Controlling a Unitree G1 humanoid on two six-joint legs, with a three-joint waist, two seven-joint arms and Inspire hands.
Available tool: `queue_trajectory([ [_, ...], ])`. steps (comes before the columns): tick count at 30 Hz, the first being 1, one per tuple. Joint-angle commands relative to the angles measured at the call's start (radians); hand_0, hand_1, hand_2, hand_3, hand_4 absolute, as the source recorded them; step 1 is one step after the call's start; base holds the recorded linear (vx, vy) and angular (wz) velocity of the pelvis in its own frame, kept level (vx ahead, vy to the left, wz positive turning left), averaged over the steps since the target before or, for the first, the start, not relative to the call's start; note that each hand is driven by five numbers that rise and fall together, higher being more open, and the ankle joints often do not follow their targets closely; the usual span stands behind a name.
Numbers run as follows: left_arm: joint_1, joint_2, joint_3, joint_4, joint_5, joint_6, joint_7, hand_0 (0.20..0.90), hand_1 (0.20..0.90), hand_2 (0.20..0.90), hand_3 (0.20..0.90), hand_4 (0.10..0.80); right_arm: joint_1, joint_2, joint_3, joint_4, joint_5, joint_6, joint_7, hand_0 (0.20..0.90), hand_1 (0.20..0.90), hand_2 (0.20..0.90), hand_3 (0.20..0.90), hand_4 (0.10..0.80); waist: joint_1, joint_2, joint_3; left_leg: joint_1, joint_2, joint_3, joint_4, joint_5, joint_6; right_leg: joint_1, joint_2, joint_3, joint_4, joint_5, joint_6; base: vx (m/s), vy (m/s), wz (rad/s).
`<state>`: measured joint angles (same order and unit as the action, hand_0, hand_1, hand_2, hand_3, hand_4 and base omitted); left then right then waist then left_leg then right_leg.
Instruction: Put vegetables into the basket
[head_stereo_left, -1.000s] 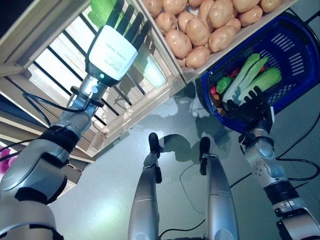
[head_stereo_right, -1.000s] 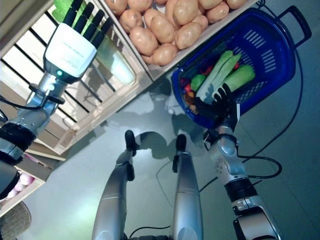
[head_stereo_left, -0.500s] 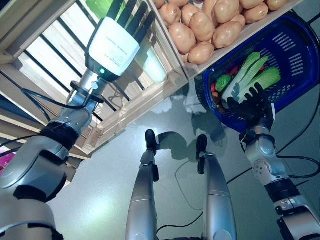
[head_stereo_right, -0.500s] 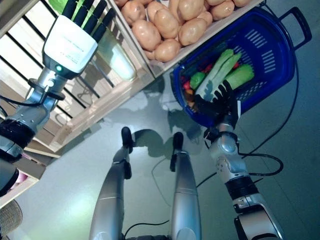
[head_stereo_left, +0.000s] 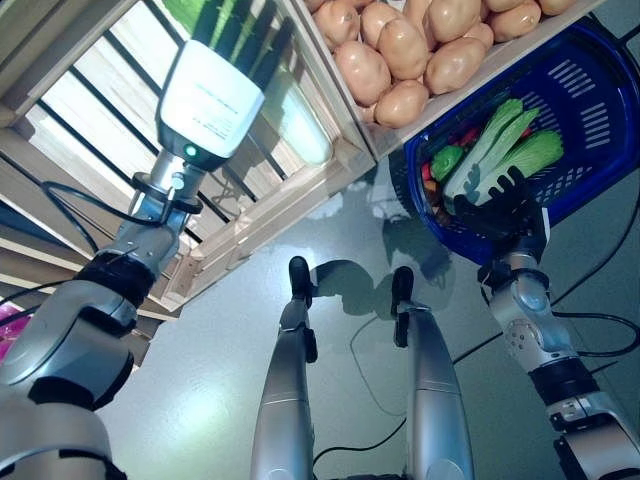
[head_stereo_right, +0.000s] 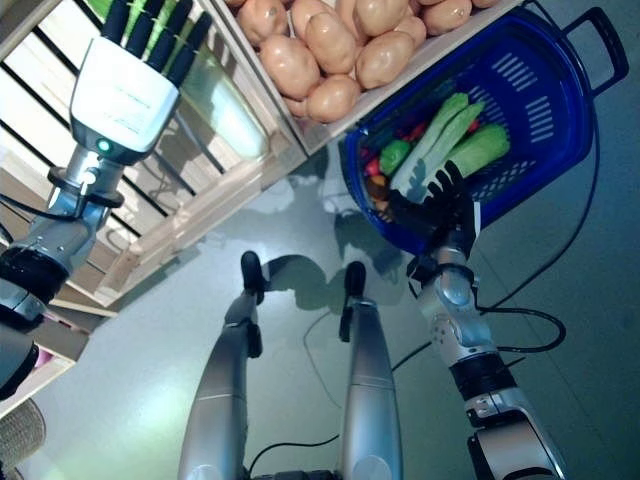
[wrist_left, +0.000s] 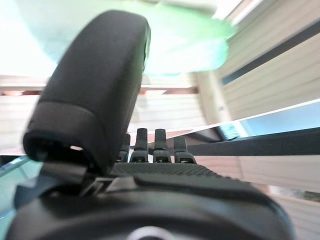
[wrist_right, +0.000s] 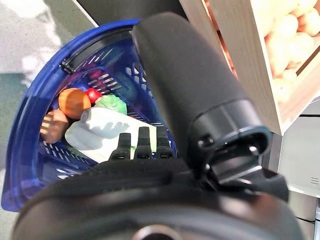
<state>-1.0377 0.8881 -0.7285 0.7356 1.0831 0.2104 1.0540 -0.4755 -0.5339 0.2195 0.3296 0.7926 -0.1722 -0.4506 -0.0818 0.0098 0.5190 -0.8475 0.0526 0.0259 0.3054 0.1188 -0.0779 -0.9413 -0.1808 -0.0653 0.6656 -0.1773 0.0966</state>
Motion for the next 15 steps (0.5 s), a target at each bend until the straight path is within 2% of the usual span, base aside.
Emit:
queue_trajectory([
  [1,-0.014,0.088,0.147,-0.033,-0.072,0.076,0.088,0.9,0.9,0.9,0.9,0.8,0.024,-0.032,-0.075,-0.112,-0.018,-0.093,0.008,0.9,0.9,0.9,0.9,0.8,0.019,0.004,0.001,-0.014,-0.045,0.046,0.097,-0.103,0.065,0.074,0.061,-0.055,-0.194,0.143,-0.066,0.0,0.0,0.0],
  [9,0.059,0.088,0.192,-0.047,-0.09,0.087,0.074,0.9,0.9,0.9,0.9,0.8,0.037,-0.032,-0.089,-0.123,-0.018,-0.095,0.013,0.9,0.9,0.9,0.9,0.8,0.026,0.008,0.001,-0.009,-0.05,0.044,0.094,-0.103,0.066,0.078,0.055,-0.063,-0.194,0.142,-0.064,0.0,0.0,0.0],
  [12,0.081,0.088,0.211,-0.044,-0.106,0.076,0.107,0.9,0.9,0.9,0.9,0.8,0.049,-0.033,-0.09,-0.128,-0.014,-0.099,0.014,0.9,0.9,0.9,0.9,0.8,0.028,0.008,0.001,-0.009,-0.05,0.044,0.093,-0.102,0.067,0.079,0.053,-0.065,-0.197,0.143,-0.063,0.0,0.0,0.0],
  [15,0.098,0.088,0.203,-0.055,-0.087,0.072,0.079,0.9,0.9,0.9,0.9,0.8,0.055,-0.034,-0.094,-0.129,-0.013,-0.098,0.022,0.9,0.9,0.9,0.9,0.8,0.027,0.011,0.001,-0.004,-0.05,0.045,0.084,-0.095,0.065,0.084,0.049,-0.067,-0.209,0.152,-0.06,0.0,0.0,0.0],
])
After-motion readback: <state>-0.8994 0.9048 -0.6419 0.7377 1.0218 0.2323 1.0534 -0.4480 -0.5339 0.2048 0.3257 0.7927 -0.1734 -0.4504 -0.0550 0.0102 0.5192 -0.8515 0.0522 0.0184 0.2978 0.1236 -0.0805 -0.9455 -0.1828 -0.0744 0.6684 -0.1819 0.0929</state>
